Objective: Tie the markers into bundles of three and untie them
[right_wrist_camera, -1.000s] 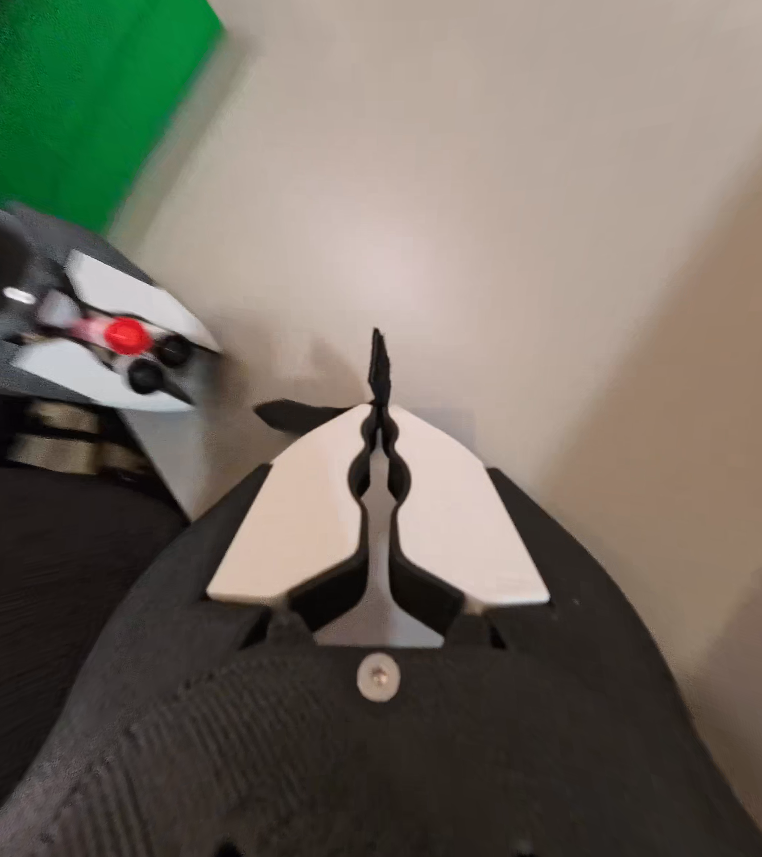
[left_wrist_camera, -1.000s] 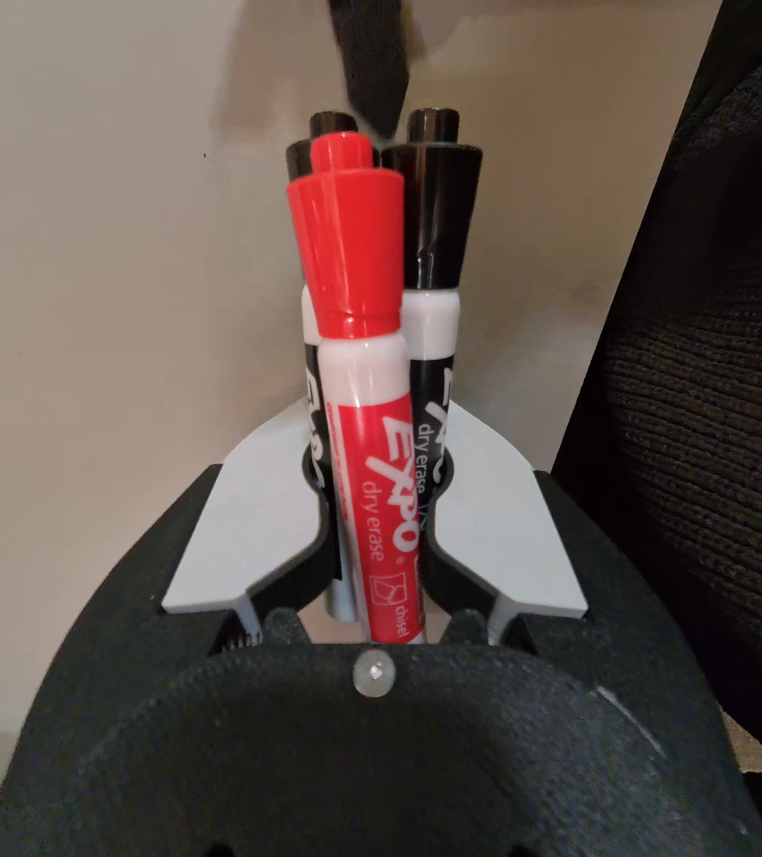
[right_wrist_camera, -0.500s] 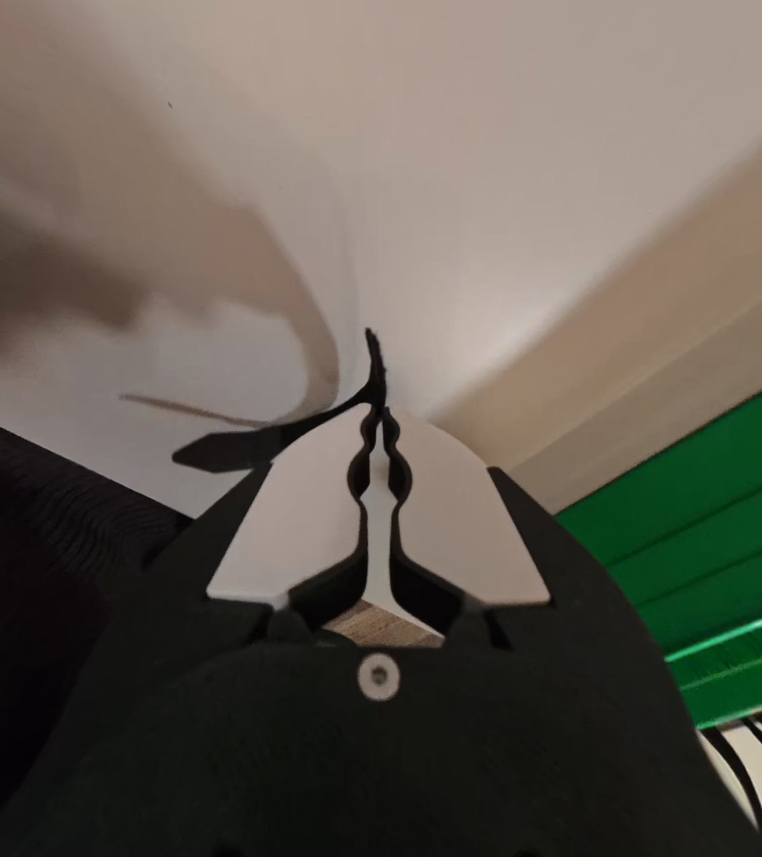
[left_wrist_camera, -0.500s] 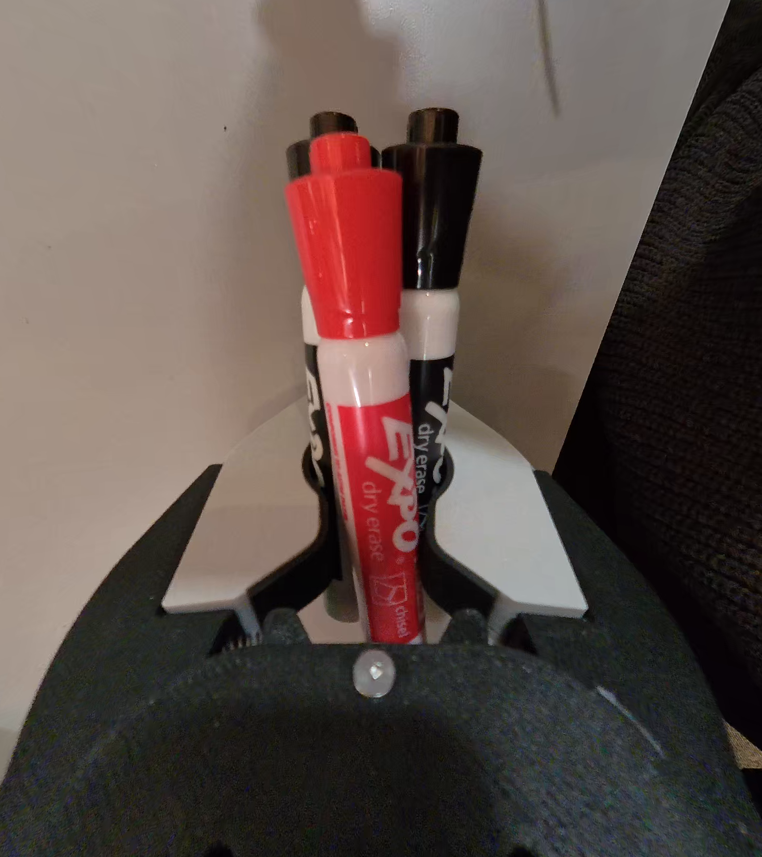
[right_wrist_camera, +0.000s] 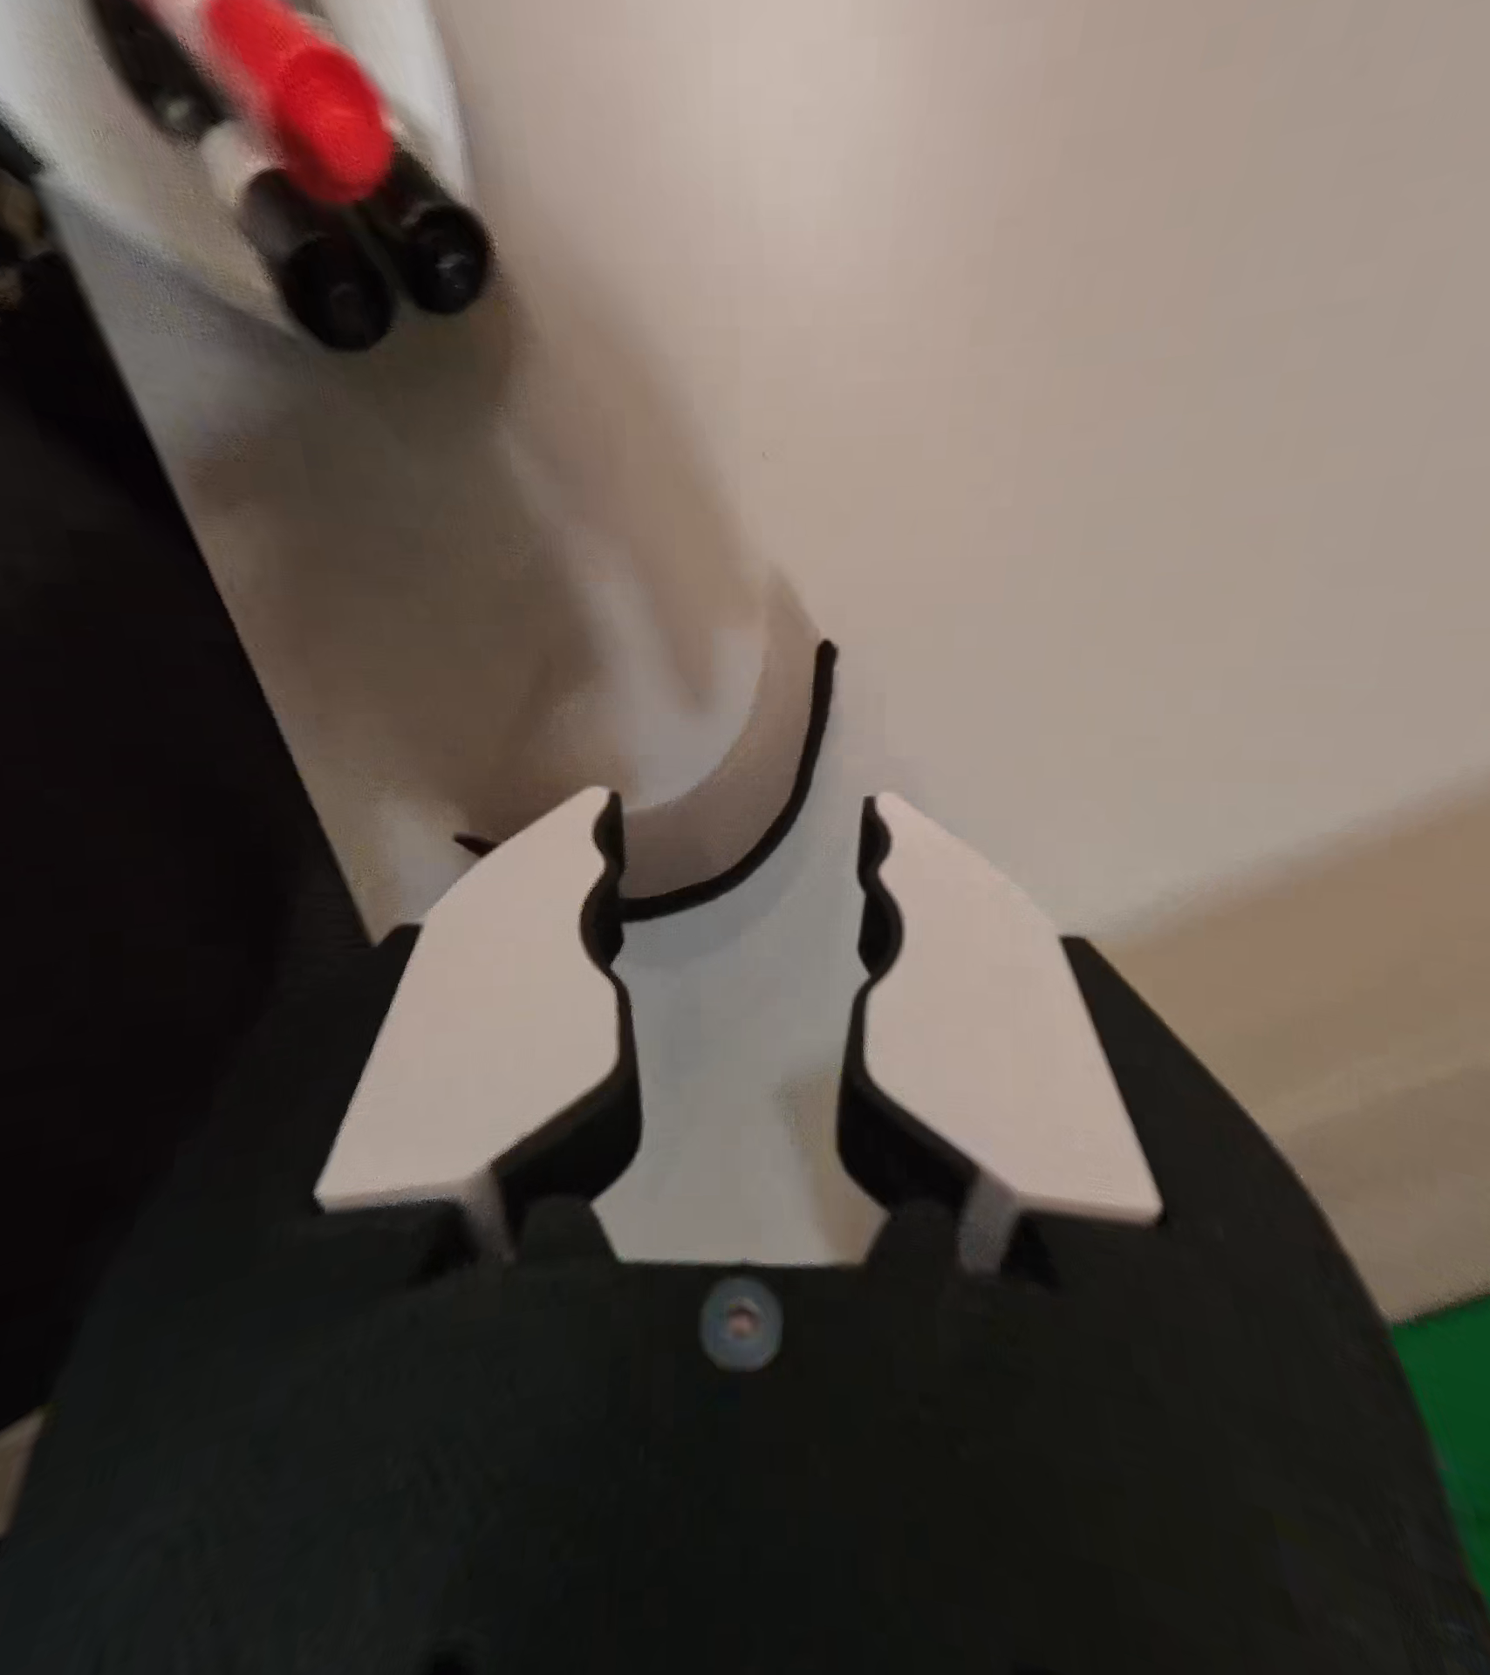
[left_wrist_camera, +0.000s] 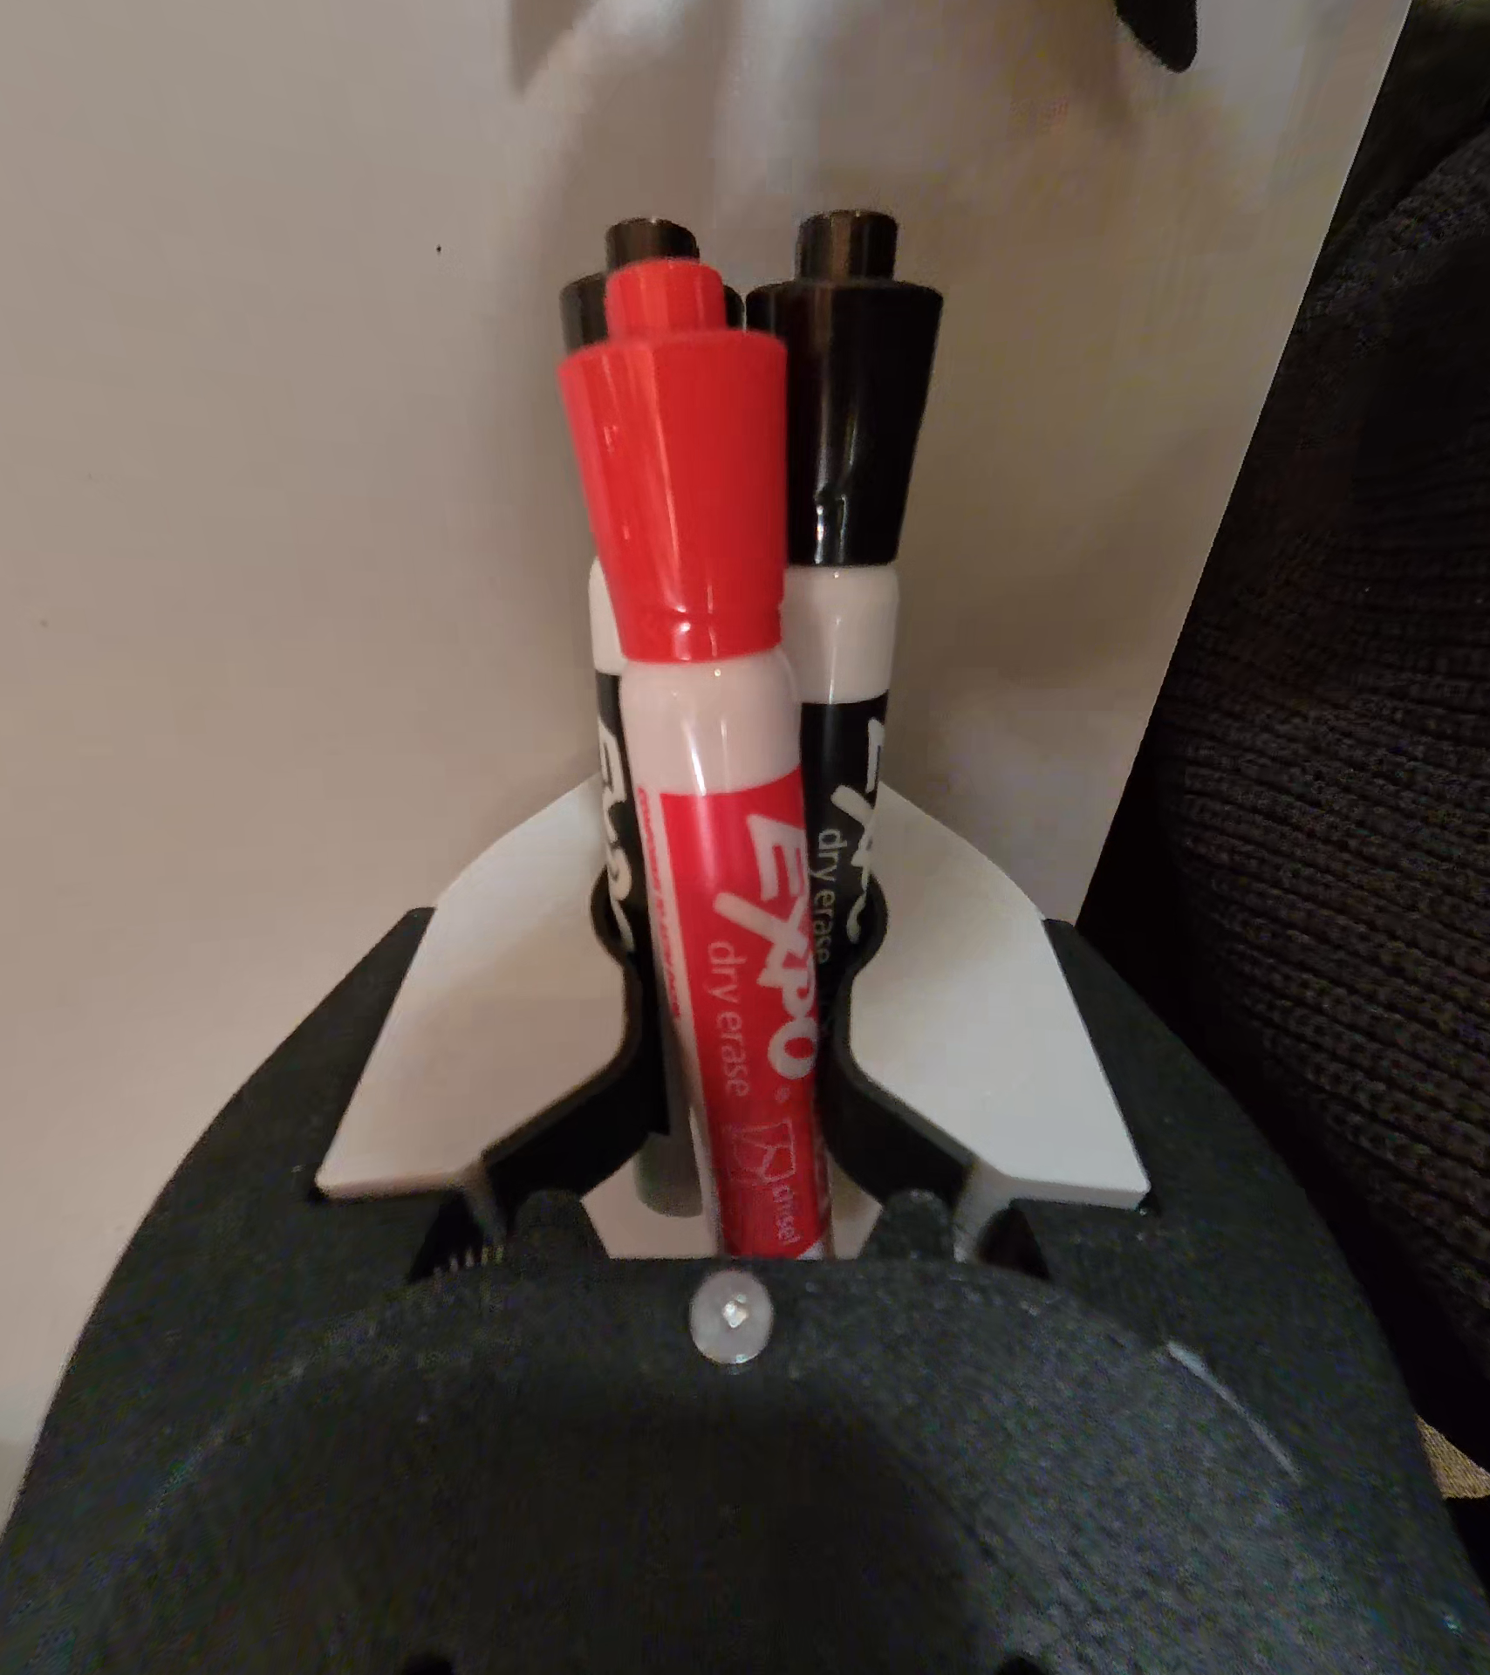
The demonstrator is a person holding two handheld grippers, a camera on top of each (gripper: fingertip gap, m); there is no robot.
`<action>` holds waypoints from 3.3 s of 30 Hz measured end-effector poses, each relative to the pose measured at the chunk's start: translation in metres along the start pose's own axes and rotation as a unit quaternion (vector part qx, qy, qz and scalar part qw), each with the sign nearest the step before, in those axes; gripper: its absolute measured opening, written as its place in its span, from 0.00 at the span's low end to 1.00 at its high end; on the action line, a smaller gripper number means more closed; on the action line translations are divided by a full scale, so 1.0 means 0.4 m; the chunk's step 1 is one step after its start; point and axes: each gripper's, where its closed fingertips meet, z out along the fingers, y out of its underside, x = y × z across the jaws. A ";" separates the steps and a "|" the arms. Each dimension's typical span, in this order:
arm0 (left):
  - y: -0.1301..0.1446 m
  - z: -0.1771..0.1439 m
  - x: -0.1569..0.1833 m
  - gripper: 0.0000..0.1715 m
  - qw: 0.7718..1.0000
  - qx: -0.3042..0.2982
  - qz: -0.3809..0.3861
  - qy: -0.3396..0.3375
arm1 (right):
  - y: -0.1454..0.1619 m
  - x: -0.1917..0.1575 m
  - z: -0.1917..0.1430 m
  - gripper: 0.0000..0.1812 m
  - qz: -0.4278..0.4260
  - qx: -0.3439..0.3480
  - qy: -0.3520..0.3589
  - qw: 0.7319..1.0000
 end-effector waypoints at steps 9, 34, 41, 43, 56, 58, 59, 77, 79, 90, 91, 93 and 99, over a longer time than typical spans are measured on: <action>-0.009 0.004 -0.004 0.25 1.000 0.002 -0.002 -0.005 | 0.100 0.018 0.027 0.29 -0.082 0.103 0.003 0.991; -0.013 0.006 0.002 0.25 1.000 0.004 -0.002 -0.003 | 0.003 -0.065 0.141 0.22 -0.145 0.087 -0.046 0.985; -0.018 -0.023 -0.014 0.25 0.999 0.043 -0.023 0.003 | -0.058 -0.071 0.053 0.24 0.009 0.265 -0.092 0.960; -0.026 -0.030 -0.014 0.25 0.998 0.055 -0.026 0.004 | -0.085 -0.076 0.017 0.24 0.036 0.316 -0.105 0.942; -0.070 -0.072 0.006 0.25 0.994 0.106 -0.021 0.017 | -0.199 -0.174 0.011 0.30 0.131 0.424 -0.188 0.876; -0.074 -0.069 0.014 0.25 0.994 0.104 -0.016 0.020 | -0.211 -0.182 0.015 0.31 0.136 0.432 -0.194 0.871; -0.076 -0.068 0.017 0.25 0.994 0.102 -0.015 0.022 | -0.216 -0.187 0.018 0.31 0.137 0.435 -0.197 0.868; -0.076 -0.029 0.077 0.26 0.999 0.034 0.022 0.032 | -0.270 -0.218 0.029 0.33 0.187 0.477 -0.246 0.823; -0.078 -0.027 0.081 0.26 0.998 0.035 0.021 0.037 | -0.269 -0.217 0.030 0.32 0.189 0.474 -0.251 0.823; -0.069 -0.010 0.085 0.26 0.999 0.018 0.019 0.041 | -0.268 -0.212 0.040 0.25 0.200 0.451 -0.267 0.828; -0.068 -0.009 0.085 0.26 0.999 0.015 0.018 0.041 | -0.267 -0.212 0.040 0.24 0.199 0.449 -0.267 0.829; -0.064 -0.005 0.084 0.26 0.999 0.008 0.019 0.039 | -0.265 -0.214 0.043 0.24 0.197 0.440 -0.267 0.835; -0.060 0.001 0.089 0.26 0.999 -0.002 0.021 0.040 | -0.262 -0.214 0.048 0.24 0.216 0.418 -0.289 0.834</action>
